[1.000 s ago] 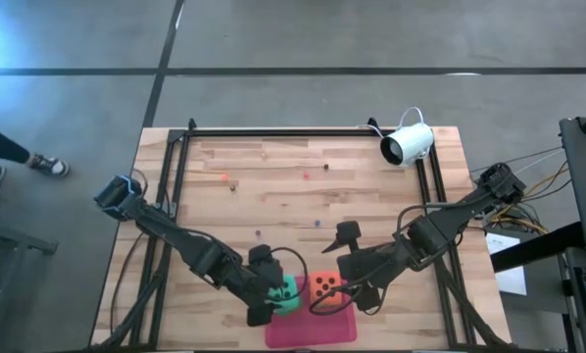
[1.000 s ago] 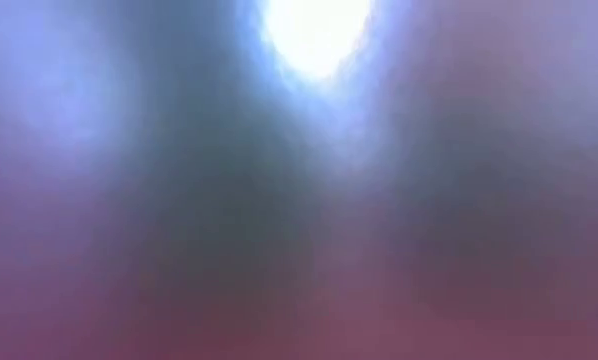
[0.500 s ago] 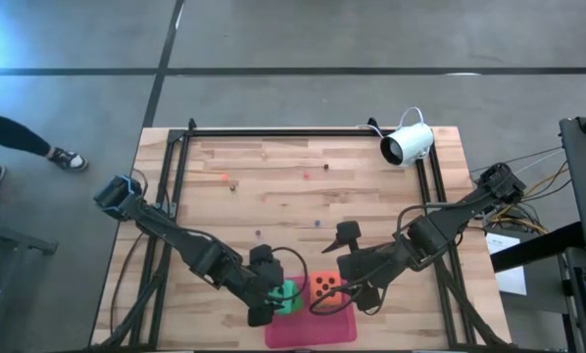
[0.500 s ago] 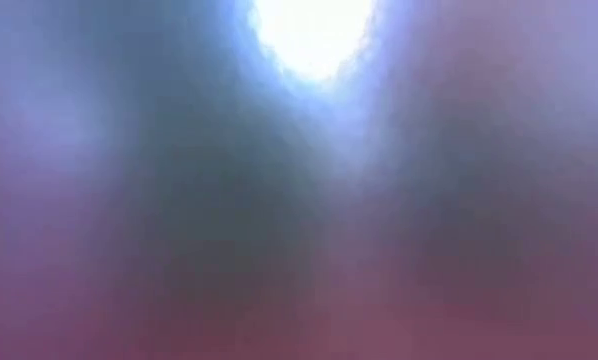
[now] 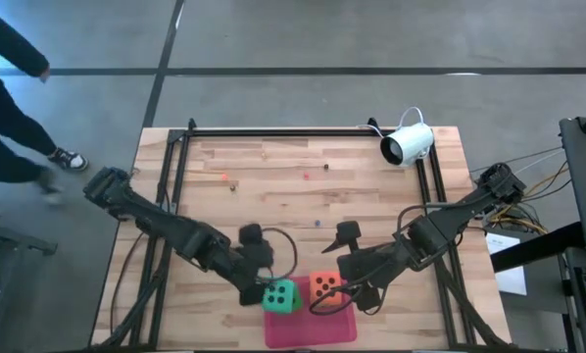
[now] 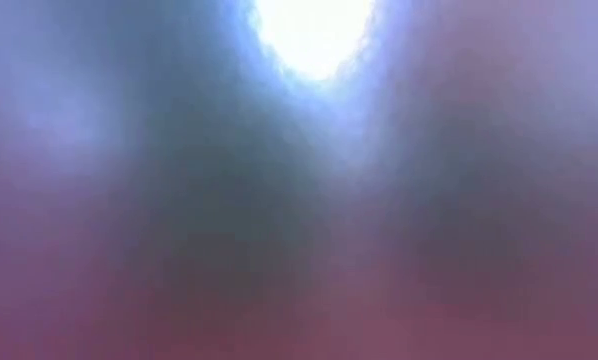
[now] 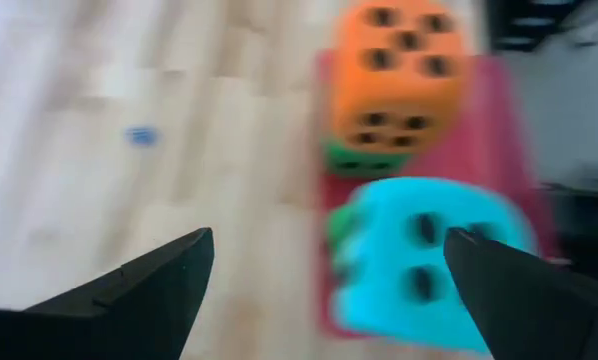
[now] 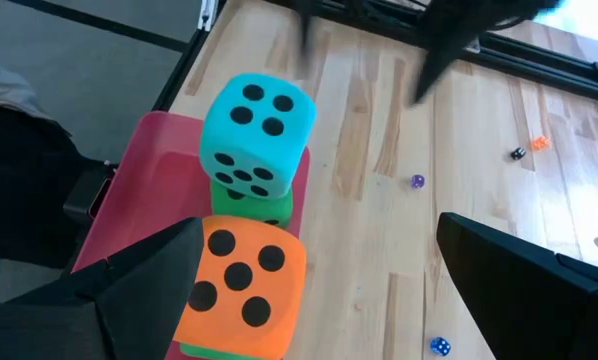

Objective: Pick & Place Dice
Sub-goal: Put the purple dice into the pink bin

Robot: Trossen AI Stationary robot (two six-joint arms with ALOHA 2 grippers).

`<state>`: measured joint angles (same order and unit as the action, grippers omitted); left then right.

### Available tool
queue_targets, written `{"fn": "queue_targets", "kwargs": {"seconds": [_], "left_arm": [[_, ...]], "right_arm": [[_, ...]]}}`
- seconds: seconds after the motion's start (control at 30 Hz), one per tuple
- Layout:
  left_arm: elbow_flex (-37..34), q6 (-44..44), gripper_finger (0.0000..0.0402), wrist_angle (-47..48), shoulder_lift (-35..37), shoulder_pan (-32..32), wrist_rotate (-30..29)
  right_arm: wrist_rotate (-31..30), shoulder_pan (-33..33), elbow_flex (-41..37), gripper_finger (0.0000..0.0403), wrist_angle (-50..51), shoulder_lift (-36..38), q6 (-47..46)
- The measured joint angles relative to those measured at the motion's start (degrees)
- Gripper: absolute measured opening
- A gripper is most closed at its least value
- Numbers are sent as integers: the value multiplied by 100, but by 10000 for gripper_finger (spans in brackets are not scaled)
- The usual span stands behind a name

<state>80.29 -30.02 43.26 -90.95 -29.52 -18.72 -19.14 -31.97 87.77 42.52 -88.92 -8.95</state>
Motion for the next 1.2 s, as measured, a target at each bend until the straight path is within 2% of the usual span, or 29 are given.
{"fn": "queue_targets", "kwargs": {"seconds": [0.1, 0.17, 0.4, 0.67, 1.0, 1.2], "left_arm": [[2, -119, 383, 700, 186, 66, -664], [2, -156, 371, 1075, 290, 113, -836], [-360, -177, 346, 1316, 726, 227, -923], [-1612, -817, 340, 1172, 1645, 837, -940], [-3376, -930, 337, 84, 2686, 1692, -682], [-4055, -918, 334, -404, 2642, 2442, 158]], "right_arm": [[2, 0, 0, 400, 0, 0, 0], [2, 0, 0, 400, 0, 0, 0], [1, 0, 0, 400, 1, 0, 0], [1, 0, 0, 400, 2, 0, 0], [2, -2, 0, 400, 2, 0, 0], [1, -1, 0, 400, 2, 0, 0]]}}
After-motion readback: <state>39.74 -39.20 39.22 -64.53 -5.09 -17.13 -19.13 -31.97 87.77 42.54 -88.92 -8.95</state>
